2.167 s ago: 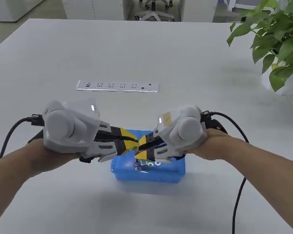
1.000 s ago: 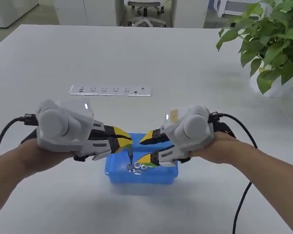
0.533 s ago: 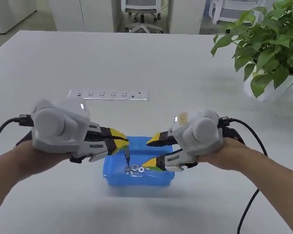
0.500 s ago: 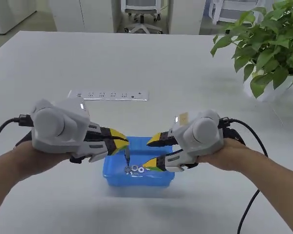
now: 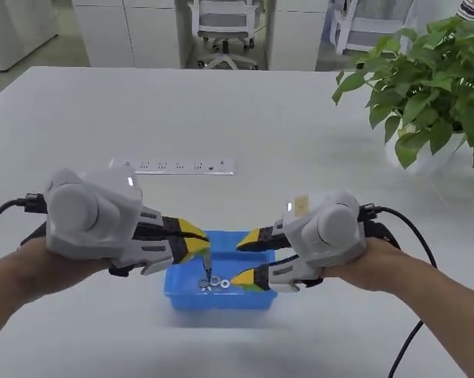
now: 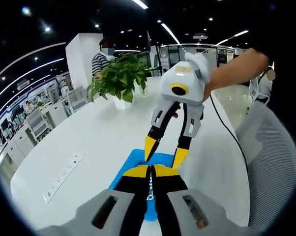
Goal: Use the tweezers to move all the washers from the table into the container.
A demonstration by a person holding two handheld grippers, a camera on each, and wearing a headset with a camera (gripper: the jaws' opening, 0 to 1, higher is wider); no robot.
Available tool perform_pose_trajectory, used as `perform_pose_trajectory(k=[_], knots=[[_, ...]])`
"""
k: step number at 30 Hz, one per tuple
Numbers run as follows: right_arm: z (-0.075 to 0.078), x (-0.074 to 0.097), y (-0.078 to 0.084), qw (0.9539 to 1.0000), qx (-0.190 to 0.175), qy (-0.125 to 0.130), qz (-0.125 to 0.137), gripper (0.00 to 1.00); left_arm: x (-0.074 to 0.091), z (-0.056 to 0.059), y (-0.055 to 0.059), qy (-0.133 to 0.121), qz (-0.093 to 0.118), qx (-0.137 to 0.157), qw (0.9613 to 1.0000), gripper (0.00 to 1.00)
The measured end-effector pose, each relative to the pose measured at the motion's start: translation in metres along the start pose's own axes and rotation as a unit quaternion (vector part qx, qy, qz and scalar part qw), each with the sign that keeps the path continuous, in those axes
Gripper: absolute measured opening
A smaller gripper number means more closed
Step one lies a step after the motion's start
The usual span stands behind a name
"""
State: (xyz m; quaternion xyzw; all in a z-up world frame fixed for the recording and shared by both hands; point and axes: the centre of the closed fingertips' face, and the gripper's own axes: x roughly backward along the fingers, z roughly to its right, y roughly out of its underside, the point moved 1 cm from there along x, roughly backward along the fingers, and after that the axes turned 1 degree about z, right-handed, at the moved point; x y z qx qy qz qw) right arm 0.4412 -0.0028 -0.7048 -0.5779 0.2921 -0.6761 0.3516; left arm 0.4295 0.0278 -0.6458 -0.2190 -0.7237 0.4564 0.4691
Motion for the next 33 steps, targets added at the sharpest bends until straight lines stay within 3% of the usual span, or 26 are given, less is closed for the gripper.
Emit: perform_pose_trajectory(k=[4, 16, 26, 33], knots=[[-0.005, 0.001, -0.003, 1.0, 0.003, -0.005, 0.007, 0.29, 0.002, 0.007, -0.003, 0.009, -0.005, -0.009, 0.9999, 0.05], [-0.023, -0.002, -0.014, 0.9989, 0.024, -0.03, 0.028, 0.24, 0.009, 0.023, -0.017, 0.037, 0.011, -0.017, 0.9991, 0.05], [-0.043, -0.003, -0.018, 0.9963, 0.029, -0.067, 0.046, 0.17, 0.008, 0.039, -0.023, 0.069, 0.026, -0.019, 0.9971, 0.05], [-0.046, -0.003, -0.017, 0.996, 0.032, -0.071, 0.044, 0.12, 0.01, 0.045, -0.024, 0.084, 0.033, -0.019, 0.9958, 0.05]])
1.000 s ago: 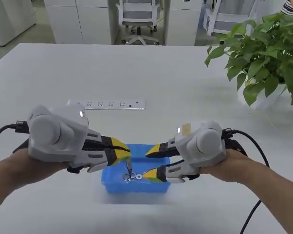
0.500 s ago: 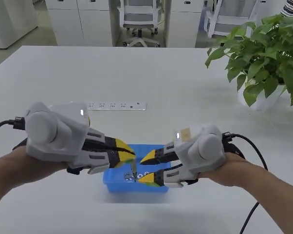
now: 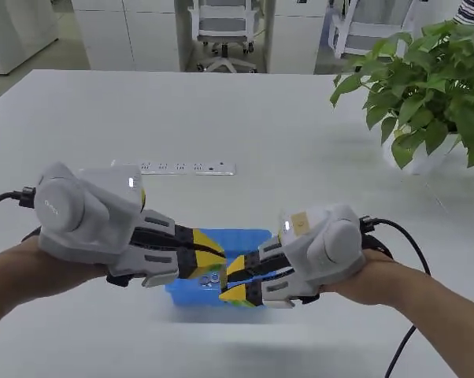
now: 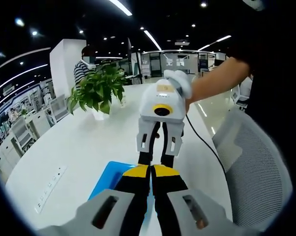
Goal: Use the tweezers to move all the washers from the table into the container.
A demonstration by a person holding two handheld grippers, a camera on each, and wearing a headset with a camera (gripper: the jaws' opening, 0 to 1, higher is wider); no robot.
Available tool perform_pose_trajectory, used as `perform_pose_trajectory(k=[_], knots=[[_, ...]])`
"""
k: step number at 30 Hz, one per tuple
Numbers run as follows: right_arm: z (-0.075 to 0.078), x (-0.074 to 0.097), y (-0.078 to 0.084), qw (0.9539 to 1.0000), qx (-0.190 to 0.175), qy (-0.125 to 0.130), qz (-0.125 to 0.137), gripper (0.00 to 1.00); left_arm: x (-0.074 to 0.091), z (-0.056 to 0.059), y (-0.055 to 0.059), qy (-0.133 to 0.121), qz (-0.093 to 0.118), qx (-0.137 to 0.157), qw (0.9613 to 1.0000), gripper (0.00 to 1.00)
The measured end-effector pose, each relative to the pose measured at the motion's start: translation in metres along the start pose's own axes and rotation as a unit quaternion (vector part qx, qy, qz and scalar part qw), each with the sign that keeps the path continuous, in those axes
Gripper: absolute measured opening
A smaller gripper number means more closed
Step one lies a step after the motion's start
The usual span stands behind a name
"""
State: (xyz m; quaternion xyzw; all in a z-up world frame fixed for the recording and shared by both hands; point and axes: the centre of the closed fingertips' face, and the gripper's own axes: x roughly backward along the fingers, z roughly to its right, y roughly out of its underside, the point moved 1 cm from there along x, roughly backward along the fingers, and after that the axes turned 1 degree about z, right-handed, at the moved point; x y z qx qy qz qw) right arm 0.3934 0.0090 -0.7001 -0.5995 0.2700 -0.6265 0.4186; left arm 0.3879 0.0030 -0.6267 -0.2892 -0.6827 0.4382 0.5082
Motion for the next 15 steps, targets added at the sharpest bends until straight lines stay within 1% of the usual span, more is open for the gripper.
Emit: perform_pose_trajectory(k=[3, 8, 15], knots=[[-0.001, 0.001, -0.001, 1.0, 0.0, -0.003, 0.001, 0.12, 0.002, 0.001, 0.0, 0.003, 0.004, 0.001, 1.0, 0.05], [-0.003, 0.0, 0.001, 1.0, 0.005, -0.004, -0.005, 0.09, 0.005, 0.004, 0.004, 0.009, -0.003, -0.001, 1.0, 0.05], [-0.01, 0.0, 0.009, 0.999, 0.023, -0.015, -0.035, 0.08, 0.007, 0.011, 0.02, 0.02, -0.034, -0.012, 0.9992, 0.05]])
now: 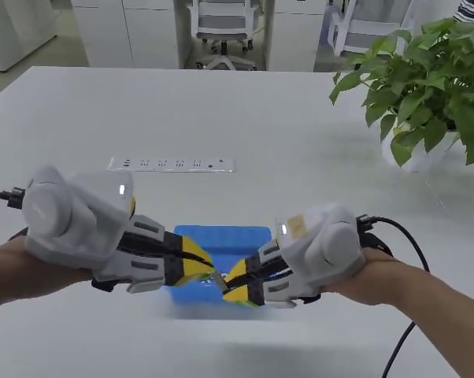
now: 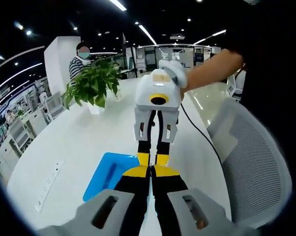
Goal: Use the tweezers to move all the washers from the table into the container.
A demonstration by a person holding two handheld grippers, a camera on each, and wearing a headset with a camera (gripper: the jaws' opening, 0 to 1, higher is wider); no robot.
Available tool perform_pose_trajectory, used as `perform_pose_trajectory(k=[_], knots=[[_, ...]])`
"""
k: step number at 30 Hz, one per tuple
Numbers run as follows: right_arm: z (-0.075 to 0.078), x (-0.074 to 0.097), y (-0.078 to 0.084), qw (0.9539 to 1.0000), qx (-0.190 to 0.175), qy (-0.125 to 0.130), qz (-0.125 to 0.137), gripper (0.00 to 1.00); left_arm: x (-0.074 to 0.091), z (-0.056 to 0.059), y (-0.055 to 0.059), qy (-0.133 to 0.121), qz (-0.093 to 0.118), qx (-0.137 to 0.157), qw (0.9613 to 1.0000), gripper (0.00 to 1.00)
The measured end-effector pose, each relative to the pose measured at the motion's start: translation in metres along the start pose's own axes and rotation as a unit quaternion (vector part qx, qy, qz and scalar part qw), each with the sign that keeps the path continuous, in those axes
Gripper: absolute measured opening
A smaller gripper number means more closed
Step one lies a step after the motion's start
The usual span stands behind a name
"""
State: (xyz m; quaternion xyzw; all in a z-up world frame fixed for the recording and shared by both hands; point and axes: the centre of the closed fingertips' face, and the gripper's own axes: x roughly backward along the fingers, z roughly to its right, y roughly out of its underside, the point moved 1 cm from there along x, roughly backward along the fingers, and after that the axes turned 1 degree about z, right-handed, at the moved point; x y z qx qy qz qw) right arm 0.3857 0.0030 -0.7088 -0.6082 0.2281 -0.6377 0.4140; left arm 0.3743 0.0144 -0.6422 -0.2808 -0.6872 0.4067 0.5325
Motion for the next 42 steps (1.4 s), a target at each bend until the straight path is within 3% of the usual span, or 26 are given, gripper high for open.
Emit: perform_pose_trajectory(k=[14, 24, 31, 42], knots=[[-0.009, -0.001, 0.018, 0.9992, 0.011, -0.013, -0.037, 0.08, -0.008, 0.009, 0.045, 0.01, -0.08, -0.016, 0.9966, 0.05], [-0.018, -0.015, 0.03, 0.9985, 0.004, -0.013, -0.052, 0.08, -0.017, 0.014, 0.084, 0.013, -0.127, -0.016, 0.9917, 0.05], [-0.023, -0.028, 0.042, 0.9979, -0.007, -0.007, -0.064, 0.08, -0.026, 0.015, 0.106, 0.011, -0.149, -0.011, 0.9887, 0.05], [-0.028, -0.039, 0.058, 0.9962, -0.016, -0.013, -0.085, 0.09, -0.038, 0.019, 0.128, 0.016, -0.166, 0.006, 0.9861, 0.05]])
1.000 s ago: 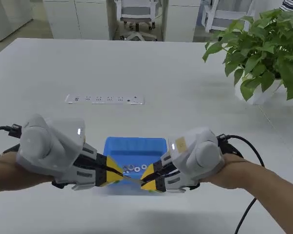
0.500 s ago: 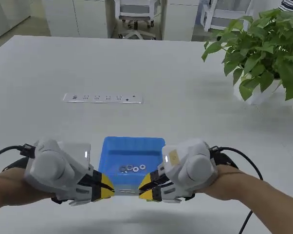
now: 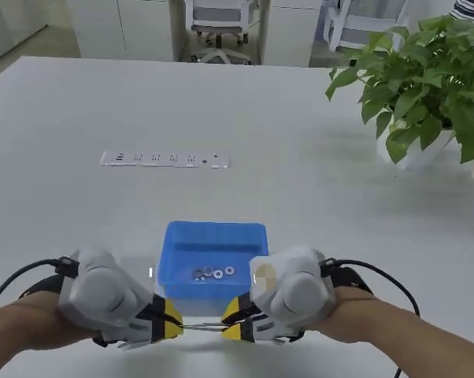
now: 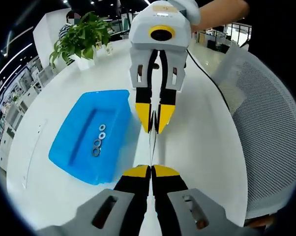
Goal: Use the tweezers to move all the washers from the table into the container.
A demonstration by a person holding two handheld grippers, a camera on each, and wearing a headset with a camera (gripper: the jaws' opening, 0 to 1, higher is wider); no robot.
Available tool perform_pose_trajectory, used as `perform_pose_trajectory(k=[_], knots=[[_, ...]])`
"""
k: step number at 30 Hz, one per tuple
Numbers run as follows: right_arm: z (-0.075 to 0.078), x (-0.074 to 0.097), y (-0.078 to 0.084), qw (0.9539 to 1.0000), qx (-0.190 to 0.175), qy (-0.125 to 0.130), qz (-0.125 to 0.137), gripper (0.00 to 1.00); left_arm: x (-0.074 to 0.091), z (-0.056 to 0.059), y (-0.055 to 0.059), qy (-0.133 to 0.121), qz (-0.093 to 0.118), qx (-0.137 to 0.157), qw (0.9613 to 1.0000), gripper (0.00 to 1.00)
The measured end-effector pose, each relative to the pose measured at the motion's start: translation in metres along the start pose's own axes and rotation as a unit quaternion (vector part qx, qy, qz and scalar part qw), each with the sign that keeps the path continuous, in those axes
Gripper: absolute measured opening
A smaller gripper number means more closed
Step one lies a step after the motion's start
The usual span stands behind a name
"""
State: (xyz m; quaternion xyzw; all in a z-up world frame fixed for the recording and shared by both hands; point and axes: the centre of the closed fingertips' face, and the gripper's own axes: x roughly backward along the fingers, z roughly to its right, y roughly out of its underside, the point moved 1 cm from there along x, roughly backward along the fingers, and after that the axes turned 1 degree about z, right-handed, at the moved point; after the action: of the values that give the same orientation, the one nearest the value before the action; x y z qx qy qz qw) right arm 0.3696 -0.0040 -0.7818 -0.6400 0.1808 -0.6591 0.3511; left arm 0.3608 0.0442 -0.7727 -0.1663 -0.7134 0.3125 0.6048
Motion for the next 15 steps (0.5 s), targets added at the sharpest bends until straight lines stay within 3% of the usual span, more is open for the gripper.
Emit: perform_pose_trajectory(k=[15], knots=[[-0.005, -0.01, 0.005, 0.9998, -0.006, -0.011, -0.016, 0.1, -0.008, 0.003, 0.013, 0.013, -0.021, 0.009, 0.9997, 0.05]])
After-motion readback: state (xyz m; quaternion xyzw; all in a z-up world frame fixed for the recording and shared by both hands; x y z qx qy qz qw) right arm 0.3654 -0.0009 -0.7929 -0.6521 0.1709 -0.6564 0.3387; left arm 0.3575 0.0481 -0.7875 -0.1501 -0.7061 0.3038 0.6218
